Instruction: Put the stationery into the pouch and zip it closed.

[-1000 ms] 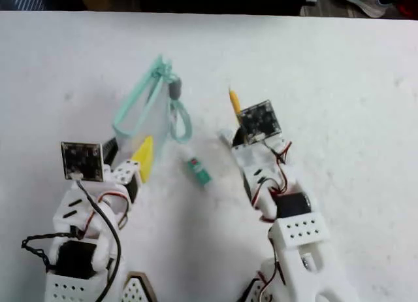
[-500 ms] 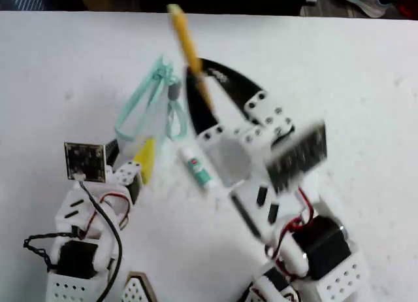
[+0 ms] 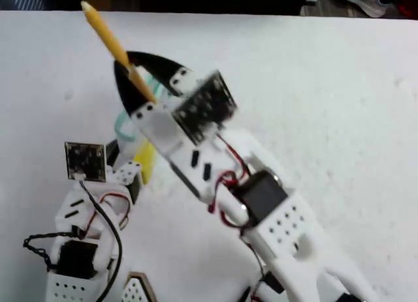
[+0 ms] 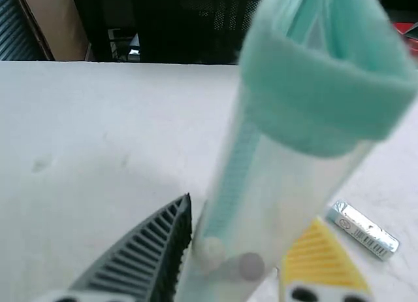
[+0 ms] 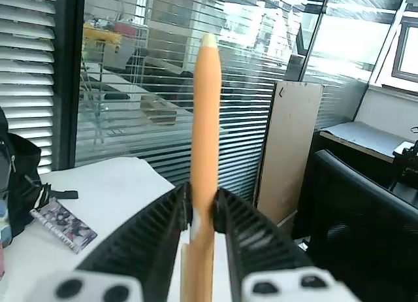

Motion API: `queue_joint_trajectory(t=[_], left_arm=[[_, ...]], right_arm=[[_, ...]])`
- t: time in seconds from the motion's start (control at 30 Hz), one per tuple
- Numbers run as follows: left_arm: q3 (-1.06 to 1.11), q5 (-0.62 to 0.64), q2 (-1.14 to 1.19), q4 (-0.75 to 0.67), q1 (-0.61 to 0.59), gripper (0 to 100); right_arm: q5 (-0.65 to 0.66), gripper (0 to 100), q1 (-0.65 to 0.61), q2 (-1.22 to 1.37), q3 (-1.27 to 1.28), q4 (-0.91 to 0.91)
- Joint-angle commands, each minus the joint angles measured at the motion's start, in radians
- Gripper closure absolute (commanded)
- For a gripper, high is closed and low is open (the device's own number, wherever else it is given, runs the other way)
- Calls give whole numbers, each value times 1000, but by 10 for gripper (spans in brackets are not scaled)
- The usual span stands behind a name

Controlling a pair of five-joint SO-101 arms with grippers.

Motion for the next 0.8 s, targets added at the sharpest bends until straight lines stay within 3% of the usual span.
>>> queue_joint_trajectory(t=[0.0,0.3,0.77], left_arm=[[-6,-11,1,-34,12,775],[-8,-11,1,-34,10,775],[-9,-11,1,-35,2,775]], right_arm=[[-11,982,-10,71,-94,-58],[-11,982,-10,160,-77,-50],[-3,959,-8,-139,215,1]])
